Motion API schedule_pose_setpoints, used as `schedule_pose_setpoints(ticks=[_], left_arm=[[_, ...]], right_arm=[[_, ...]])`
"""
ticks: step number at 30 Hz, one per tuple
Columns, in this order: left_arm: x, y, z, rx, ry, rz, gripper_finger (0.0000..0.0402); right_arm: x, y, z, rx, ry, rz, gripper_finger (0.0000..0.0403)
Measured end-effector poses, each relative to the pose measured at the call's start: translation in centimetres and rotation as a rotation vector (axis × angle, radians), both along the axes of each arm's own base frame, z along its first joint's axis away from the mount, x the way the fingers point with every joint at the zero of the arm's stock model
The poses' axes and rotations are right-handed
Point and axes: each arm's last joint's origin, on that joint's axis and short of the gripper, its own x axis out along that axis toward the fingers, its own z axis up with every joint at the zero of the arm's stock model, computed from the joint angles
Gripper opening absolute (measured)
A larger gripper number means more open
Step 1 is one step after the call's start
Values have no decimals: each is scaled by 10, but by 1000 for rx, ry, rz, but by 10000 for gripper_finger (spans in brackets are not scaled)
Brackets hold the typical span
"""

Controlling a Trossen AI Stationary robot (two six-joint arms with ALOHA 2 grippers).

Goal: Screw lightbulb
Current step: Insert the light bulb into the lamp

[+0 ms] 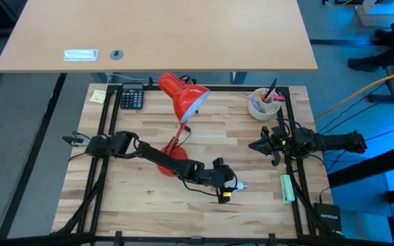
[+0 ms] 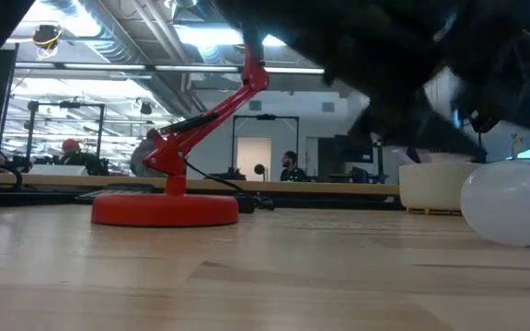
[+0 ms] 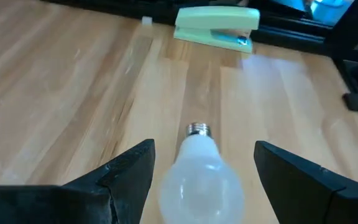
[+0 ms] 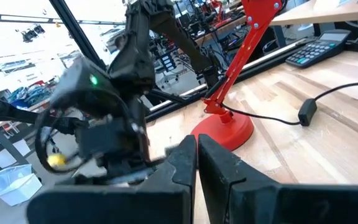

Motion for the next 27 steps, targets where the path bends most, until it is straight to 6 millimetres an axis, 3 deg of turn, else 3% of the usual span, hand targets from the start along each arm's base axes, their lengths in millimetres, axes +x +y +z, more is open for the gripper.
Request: schedule_pose_setpoints(ticks=[9,27], left_arm=[[3,-4,-24,21,12,-25,265],[5,-6,-23,7,-16,-70,265]], right_arm=[[0,0,0,-1,2,0,21],[0,0,-1,-2,8,0,21]])
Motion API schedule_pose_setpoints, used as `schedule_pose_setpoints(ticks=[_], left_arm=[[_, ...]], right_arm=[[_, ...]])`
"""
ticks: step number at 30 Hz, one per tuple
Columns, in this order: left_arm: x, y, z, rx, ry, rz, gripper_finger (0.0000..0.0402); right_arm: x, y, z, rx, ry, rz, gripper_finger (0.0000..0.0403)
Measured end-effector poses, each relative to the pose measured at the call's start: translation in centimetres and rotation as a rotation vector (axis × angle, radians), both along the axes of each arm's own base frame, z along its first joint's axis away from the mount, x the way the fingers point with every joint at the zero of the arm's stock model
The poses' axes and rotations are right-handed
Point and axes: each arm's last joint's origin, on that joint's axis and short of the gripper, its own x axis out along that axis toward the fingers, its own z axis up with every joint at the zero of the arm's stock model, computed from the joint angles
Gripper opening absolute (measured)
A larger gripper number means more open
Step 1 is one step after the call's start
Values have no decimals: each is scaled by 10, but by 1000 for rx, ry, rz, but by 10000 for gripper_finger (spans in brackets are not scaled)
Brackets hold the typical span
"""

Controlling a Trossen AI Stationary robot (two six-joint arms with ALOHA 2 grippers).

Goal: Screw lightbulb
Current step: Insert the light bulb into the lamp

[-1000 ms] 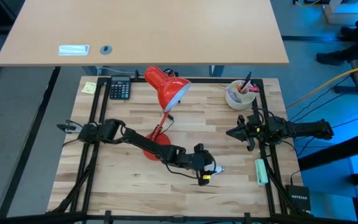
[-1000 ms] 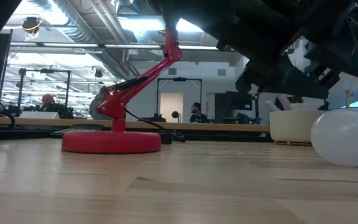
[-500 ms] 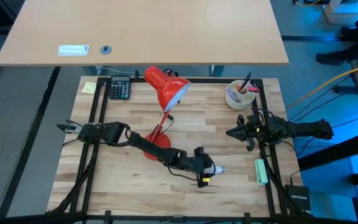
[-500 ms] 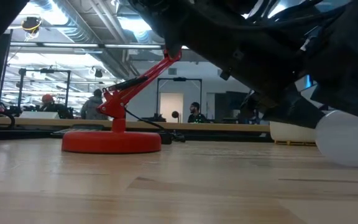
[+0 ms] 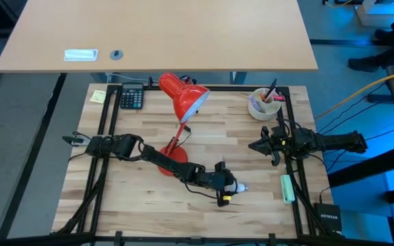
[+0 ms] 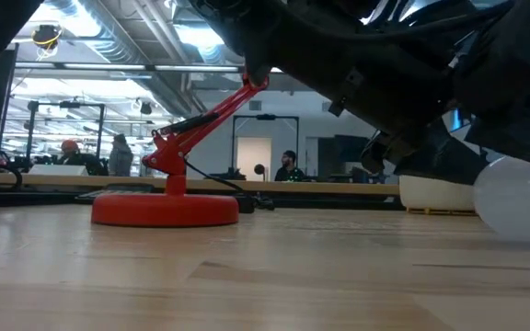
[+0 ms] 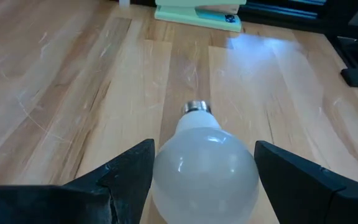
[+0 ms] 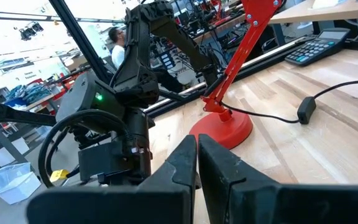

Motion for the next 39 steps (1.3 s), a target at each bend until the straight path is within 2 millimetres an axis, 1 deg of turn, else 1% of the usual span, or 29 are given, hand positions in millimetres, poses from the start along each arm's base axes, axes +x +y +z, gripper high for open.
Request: schedule_pose_setpoints(ticks=[5,15,18,23,26,29,34,39], left_arm=[[-1,-2,-1,-14,14,-30,265],[0,0,-1,-71,22,-22,269],[0,2,-2,-80,30,-19,292],[2,9,-2,-117,43,-49,353],[2,9,-2,-124,39,-54,379],[1,5,-2,-103,42,-77,389],[-1,-2,-2,-74,41,-106,390],[-2,-4,-5,-17,41,-47,390]], right_arm=[[0,0,0,0,0,0,21],[0,0,0,1,0,0,21],[0,0,0,0,0,0,21],[0,0,0,1,0,0,21],[0,0,0,1,0,0,21],[0,0,0,1,0,0,21],[0,0,0,-1,0,0,21],[0,0,0,-17,-2,0,21]])
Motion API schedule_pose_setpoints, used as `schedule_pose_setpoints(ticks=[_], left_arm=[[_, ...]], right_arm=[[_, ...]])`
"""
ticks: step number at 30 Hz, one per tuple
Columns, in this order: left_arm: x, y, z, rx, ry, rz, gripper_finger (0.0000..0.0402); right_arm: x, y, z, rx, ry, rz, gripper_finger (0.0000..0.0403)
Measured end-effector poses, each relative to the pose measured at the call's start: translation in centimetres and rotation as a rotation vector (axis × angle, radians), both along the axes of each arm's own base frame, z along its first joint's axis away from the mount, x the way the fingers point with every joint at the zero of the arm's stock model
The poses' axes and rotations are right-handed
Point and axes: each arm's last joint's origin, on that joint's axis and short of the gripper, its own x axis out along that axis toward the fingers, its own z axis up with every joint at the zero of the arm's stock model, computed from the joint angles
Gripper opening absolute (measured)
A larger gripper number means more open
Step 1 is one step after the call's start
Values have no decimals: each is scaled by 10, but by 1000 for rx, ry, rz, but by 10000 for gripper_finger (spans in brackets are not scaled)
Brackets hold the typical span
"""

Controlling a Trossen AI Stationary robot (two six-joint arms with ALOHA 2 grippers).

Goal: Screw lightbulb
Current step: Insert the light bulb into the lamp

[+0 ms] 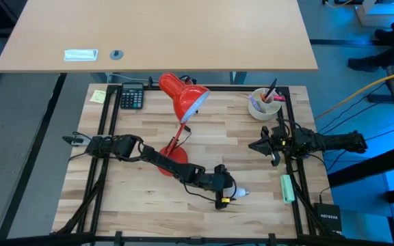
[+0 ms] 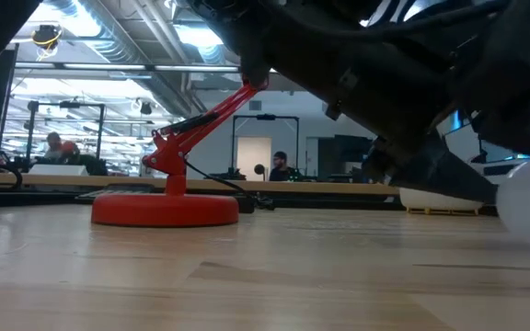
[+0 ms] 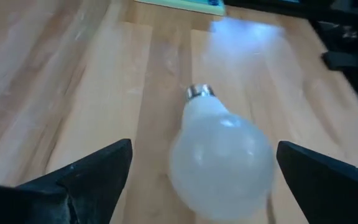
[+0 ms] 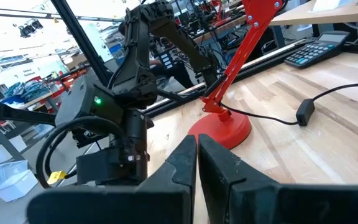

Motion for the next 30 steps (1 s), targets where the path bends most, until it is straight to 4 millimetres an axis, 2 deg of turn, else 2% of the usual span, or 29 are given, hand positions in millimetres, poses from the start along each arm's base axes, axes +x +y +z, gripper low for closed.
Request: schedule_pose_setpoints(ticks=[5,10,17,24,27,30], left_arm=[[-1,-3,-8,10,12,-7,390],[0,-4,-6,33,-19,11,390],[3,0,-16,60,-17,-9,390],[6,6,-16,50,-38,3,390],[6,7,-17,52,-32,5,374],[6,7,-17,52,-32,5,339]], right_arm=[[0,0,0,-3,-1,0,21],[0,0,0,-7,-2,0,21],[0,0,0,-25,-4,-2,21],[0,0,0,-26,-3,-1,21],[0,0,0,-26,-3,-2,21],[0,0,0,-26,-4,-1,21]])
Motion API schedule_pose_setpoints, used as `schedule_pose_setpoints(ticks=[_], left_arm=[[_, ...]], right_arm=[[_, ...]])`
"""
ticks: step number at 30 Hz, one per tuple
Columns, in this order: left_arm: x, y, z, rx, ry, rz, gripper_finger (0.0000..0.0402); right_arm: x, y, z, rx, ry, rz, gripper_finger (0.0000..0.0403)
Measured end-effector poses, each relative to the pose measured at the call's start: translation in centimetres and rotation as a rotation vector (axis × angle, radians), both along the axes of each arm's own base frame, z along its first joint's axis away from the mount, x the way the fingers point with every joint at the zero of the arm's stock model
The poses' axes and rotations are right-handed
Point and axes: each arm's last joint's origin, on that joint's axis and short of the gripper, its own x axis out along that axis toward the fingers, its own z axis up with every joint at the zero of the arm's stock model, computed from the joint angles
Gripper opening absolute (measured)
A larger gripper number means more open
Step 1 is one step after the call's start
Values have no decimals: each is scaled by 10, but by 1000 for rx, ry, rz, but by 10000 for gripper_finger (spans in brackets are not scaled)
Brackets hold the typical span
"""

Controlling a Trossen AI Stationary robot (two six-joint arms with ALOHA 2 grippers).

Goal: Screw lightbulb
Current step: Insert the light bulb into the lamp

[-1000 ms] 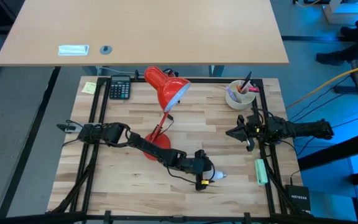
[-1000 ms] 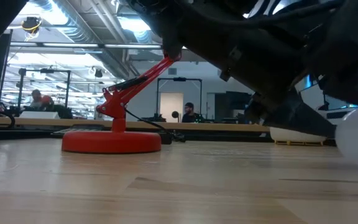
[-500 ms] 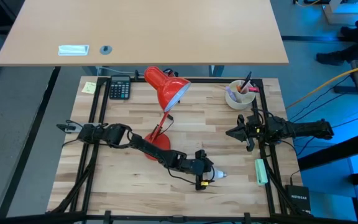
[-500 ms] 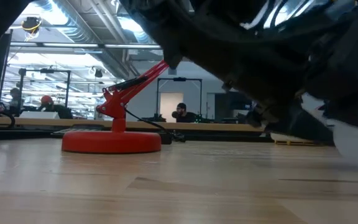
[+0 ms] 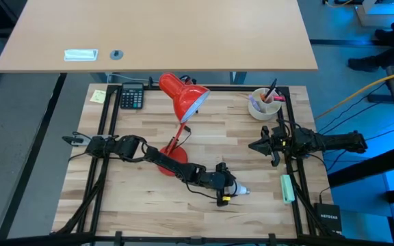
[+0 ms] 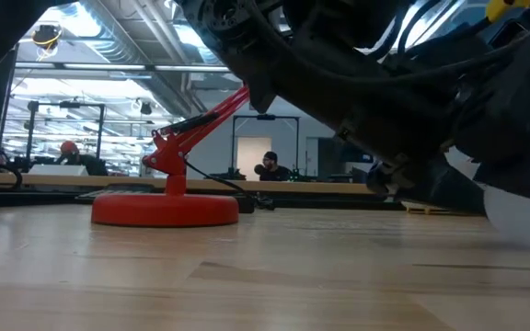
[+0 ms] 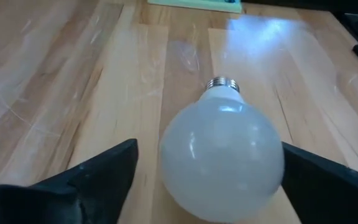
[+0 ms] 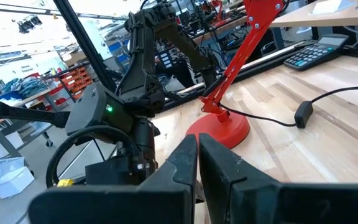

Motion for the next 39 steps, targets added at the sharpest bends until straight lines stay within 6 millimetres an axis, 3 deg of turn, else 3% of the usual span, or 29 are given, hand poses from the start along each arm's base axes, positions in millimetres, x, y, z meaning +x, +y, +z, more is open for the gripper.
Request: schedule_pose_setpoints(ticks=[8,16,21,26,32,36,39], left_arm=[[0,0,0,-40,3,22,254],[-1,-1,8,-51,-2,26,237],[-5,-2,49,-56,-52,30,236],[-20,-6,103,-14,-97,40,235],[-53,-31,161,26,-156,35,235],[-76,-51,183,85,-180,115,235],[-86,-65,186,121,-206,216,235]], right_arm=[[0,0,0,1,-6,-1,21],[0,0,2,3,-26,-3,21],[-2,1,17,32,-159,40,21],[-12,3,51,64,-252,157,26],[-24,4,79,50,-154,222,87],[-22,6,81,52,-64,280,129],[-13,7,71,65,-2,302,145]])
